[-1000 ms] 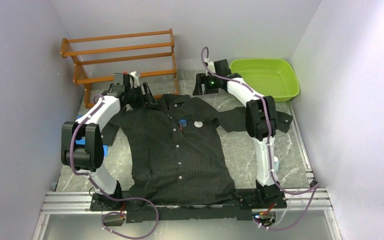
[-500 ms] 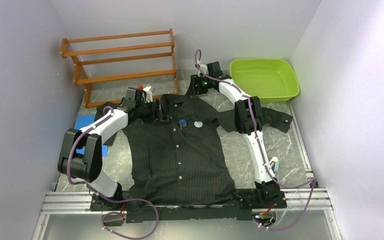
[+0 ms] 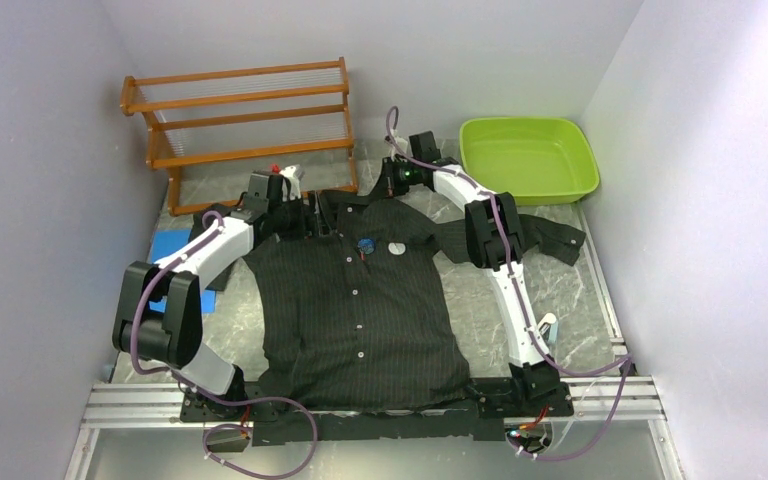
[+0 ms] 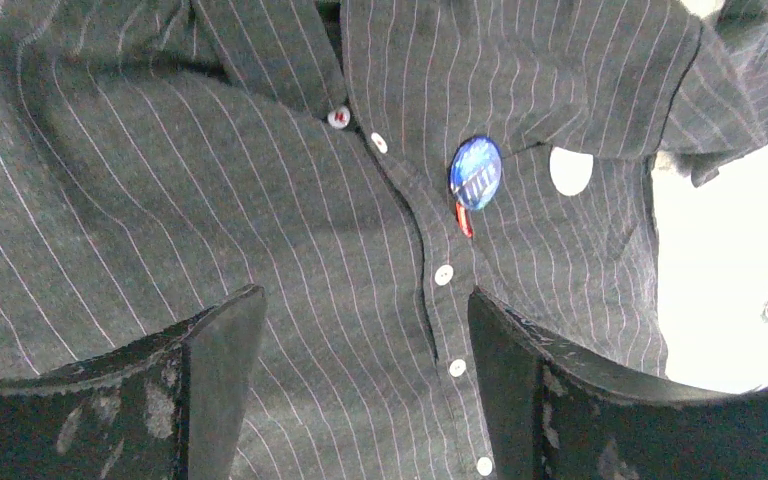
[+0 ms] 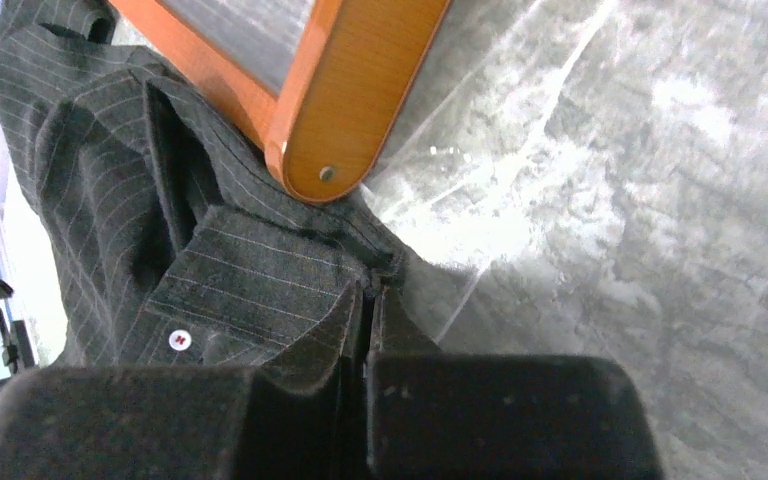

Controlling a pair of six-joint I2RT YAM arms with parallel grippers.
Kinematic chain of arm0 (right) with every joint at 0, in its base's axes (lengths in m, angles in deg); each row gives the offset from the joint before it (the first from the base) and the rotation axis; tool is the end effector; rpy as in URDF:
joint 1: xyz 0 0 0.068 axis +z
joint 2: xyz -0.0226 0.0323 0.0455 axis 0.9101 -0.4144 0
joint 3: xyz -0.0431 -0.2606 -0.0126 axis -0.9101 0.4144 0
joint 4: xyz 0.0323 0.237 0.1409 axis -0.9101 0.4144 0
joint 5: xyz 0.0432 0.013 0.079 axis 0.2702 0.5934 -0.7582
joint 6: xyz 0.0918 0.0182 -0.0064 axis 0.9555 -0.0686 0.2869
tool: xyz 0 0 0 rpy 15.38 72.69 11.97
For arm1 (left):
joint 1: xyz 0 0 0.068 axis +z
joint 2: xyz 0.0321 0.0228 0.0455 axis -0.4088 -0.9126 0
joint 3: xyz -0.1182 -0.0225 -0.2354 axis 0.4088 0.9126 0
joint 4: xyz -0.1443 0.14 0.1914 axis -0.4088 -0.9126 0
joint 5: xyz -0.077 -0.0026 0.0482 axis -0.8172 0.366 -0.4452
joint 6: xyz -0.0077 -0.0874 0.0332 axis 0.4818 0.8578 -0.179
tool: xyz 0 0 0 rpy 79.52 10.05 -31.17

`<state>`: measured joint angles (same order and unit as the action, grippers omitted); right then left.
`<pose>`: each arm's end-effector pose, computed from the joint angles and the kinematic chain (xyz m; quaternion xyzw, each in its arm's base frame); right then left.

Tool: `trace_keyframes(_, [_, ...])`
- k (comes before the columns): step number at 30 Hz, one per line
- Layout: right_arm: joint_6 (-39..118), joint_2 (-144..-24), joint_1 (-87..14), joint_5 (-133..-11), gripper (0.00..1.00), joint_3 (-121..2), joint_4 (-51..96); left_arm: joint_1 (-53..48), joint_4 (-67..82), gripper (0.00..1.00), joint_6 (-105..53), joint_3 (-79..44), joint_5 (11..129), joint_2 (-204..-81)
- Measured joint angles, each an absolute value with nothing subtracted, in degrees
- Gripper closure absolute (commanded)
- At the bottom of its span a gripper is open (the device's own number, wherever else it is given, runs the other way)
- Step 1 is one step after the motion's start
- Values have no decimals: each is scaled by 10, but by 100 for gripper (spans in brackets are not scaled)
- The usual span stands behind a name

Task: Pin the brooch onto the clothing
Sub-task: Flatten out the clothes at the center of the board.

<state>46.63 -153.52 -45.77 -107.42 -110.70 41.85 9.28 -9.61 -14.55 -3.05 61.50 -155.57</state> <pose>0.5487 0.2590 0.0921 -0.1900 0.8459 0.4313 0.2496 0.3577 -0.1204 0.1752 -0.0062 0.9177 -0.2490 0.3095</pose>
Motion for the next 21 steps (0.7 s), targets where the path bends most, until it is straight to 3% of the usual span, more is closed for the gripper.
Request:
trace_keyframes(11, [449, -1381, -450, -1091, 100, -921, 283, 93, -93, 21, -144, -54, 637, -1579])
trace_keyframes(17, [450, -1322, -441, -1093, 100, -903, 182, 93, -100, 21, -144, -54, 644, -1585])
trace_keyframes(21, [452, -1350, -439, -1079, 100, -951, 174, 93, -104, 21, -144, -54, 650, -1585])
